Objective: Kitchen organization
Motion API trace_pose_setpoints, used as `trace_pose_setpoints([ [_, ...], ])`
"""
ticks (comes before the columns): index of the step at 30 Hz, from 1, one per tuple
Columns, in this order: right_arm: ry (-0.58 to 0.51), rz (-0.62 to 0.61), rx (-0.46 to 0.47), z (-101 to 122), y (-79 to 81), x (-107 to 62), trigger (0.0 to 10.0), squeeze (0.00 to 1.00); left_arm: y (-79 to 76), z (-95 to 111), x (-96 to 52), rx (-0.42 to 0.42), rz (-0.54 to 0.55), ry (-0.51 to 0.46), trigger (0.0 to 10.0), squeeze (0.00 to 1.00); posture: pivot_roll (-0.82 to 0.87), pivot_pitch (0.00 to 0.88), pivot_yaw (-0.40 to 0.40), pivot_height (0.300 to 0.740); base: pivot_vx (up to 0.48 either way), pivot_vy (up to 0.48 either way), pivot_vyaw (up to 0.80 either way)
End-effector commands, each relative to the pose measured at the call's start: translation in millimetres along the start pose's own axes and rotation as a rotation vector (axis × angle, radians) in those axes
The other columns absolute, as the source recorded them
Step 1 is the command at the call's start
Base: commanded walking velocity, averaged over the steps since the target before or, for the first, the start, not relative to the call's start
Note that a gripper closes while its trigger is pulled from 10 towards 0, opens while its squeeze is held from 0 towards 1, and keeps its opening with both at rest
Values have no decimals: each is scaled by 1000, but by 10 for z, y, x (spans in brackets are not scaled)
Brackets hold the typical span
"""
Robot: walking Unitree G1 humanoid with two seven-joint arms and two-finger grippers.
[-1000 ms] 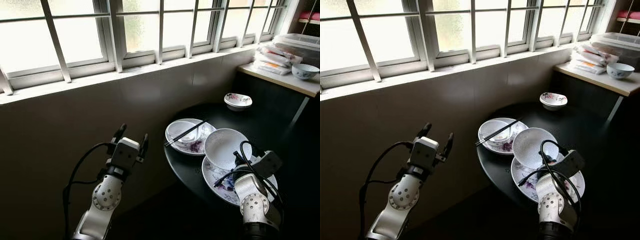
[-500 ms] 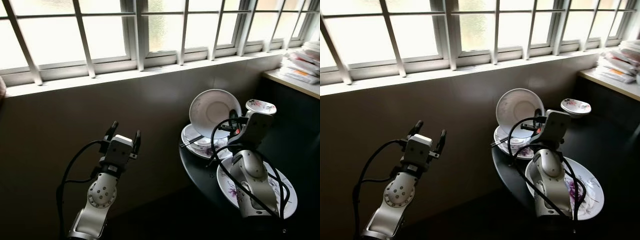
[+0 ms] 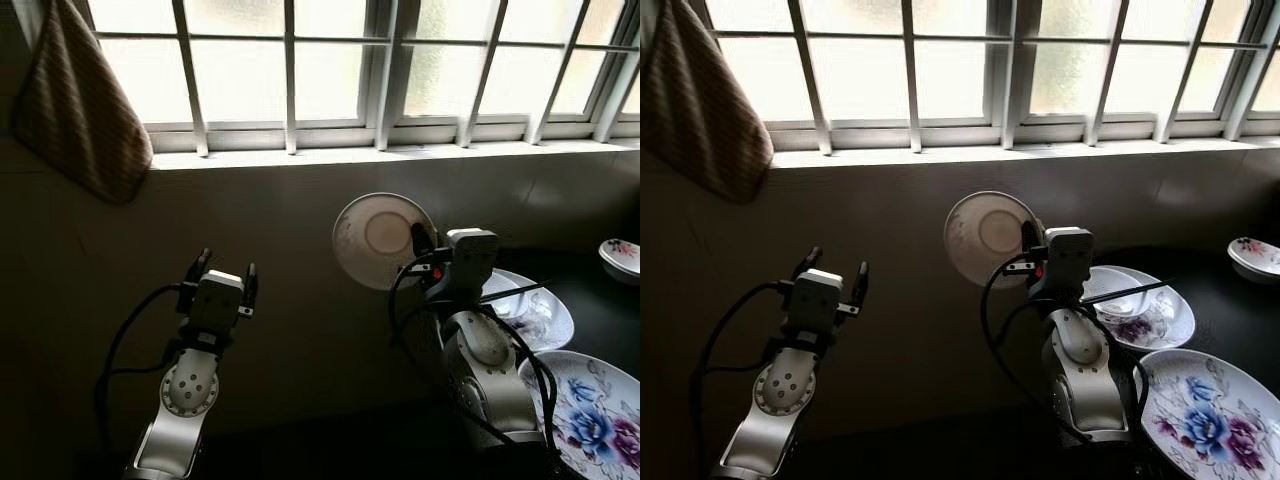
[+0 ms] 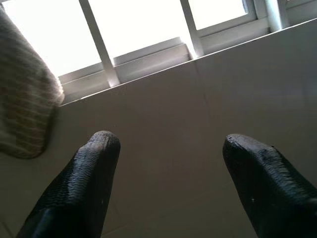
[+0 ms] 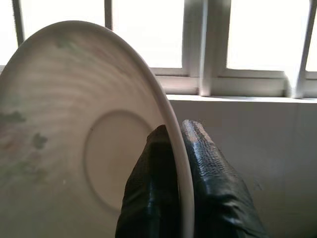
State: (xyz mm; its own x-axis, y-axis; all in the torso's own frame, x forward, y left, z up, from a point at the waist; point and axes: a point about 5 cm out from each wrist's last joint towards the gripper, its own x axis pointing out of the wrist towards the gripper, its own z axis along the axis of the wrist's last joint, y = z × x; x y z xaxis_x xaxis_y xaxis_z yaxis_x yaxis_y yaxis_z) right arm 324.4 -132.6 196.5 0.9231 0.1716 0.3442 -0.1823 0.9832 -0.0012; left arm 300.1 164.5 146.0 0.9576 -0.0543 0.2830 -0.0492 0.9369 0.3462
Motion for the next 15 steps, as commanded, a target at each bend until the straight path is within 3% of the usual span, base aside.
trace_pose_setpoints([
  [1,-32,41,-16,51,50,7,0,0,-9,48,6,3,4,-23,10000,0,-30,0,-18,736,0,0,800],
  [15,-35,67,-18,-3,108,3,0,0,-7,80,5,11,-4,-52,10000,0,-13,0,-13,736,0,0,800],
])
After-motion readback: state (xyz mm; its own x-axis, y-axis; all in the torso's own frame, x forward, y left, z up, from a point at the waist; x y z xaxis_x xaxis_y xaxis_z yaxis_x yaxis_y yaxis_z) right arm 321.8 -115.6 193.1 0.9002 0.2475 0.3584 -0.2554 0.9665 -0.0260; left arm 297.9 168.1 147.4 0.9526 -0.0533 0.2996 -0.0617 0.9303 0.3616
